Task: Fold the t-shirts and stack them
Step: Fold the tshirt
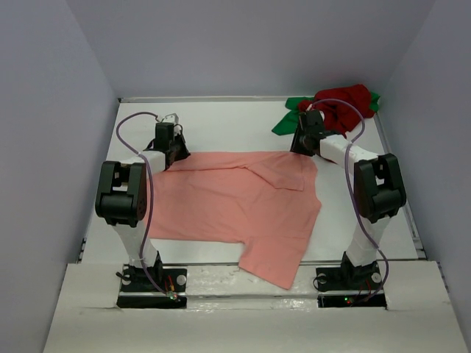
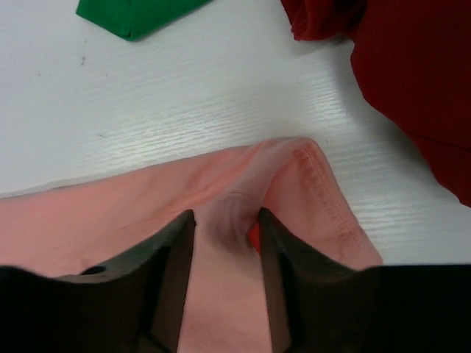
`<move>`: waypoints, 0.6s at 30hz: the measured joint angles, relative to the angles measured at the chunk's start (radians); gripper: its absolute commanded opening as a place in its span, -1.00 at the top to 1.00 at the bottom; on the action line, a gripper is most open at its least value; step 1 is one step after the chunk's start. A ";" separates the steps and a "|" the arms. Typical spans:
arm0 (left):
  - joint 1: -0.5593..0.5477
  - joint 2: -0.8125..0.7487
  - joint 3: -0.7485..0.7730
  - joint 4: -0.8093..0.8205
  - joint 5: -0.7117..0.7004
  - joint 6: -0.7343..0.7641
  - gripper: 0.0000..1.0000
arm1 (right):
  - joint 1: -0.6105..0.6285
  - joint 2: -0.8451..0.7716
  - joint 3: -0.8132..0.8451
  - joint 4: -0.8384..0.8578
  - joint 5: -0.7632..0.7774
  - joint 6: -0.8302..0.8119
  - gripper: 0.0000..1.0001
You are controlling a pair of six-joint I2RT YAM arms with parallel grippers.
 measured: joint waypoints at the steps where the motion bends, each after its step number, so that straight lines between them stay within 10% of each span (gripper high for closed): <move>1: 0.000 0.000 0.000 -0.003 -0.004 0.000 1.00 | 0.000 0.005 0.000 -0.001 0.001 0.003 0.42; 6: 0.000 0.006 0.011 -0.023 -0.014 0.001 1.00 | -0.002 0.037 0.001 -0.003 0.002 0.001 0.88; 18: 0.000 0.070 0.125 -0.128 -0.075 0.014 1.00 | -0.021 0.044 0.008 -0.021 0.046 -0.001 0.89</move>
